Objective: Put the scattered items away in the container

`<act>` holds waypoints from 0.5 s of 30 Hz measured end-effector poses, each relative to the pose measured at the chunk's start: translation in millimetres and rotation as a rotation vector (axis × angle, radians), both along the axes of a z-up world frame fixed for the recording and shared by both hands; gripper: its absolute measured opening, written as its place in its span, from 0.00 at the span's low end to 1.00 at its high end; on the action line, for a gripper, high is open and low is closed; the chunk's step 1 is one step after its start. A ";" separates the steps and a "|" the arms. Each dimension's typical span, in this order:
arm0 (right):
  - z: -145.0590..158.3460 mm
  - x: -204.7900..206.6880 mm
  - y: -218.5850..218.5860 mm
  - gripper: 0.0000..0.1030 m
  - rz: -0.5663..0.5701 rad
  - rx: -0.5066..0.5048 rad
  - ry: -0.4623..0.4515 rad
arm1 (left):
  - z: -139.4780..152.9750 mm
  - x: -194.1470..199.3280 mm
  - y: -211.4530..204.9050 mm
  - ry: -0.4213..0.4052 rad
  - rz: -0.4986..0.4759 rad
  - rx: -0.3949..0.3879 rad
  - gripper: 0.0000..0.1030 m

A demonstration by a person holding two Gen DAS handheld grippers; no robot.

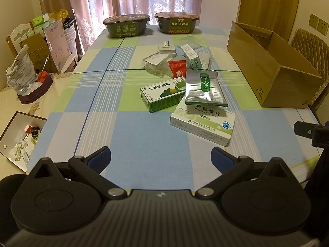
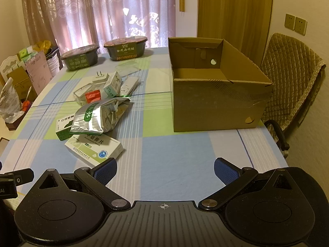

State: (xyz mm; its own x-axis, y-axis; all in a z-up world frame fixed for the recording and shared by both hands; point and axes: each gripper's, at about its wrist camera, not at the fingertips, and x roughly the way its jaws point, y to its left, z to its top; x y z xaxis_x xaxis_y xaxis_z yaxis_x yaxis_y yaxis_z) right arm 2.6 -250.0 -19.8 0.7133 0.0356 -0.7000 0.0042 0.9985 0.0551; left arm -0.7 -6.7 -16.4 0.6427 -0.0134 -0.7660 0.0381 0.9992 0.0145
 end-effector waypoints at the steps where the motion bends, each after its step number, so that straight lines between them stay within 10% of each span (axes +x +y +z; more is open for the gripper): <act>1: -0.1 -0.1 0.2 1.00 0.000 -0.001 0.001 | -0.6 -0.4 0.2 0.000 0.000 0.000 0.99; 15: 0.7 -0.2 1.6 1.00 0.016 0.018 -0.007 | 0.3 -1.9 2.9 -0.002 0.006 -0.001 0.99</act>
State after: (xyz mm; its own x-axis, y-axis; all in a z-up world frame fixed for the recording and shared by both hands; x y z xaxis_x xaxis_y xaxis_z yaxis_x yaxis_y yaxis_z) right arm 2.4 -248.5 -19.1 0.7177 0.0597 -0.6938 -0.0121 0.9972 0.0733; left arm -2.6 -3.8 -16.0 0.6444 -0.0106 -0.7646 0.0325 0.9994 0.0134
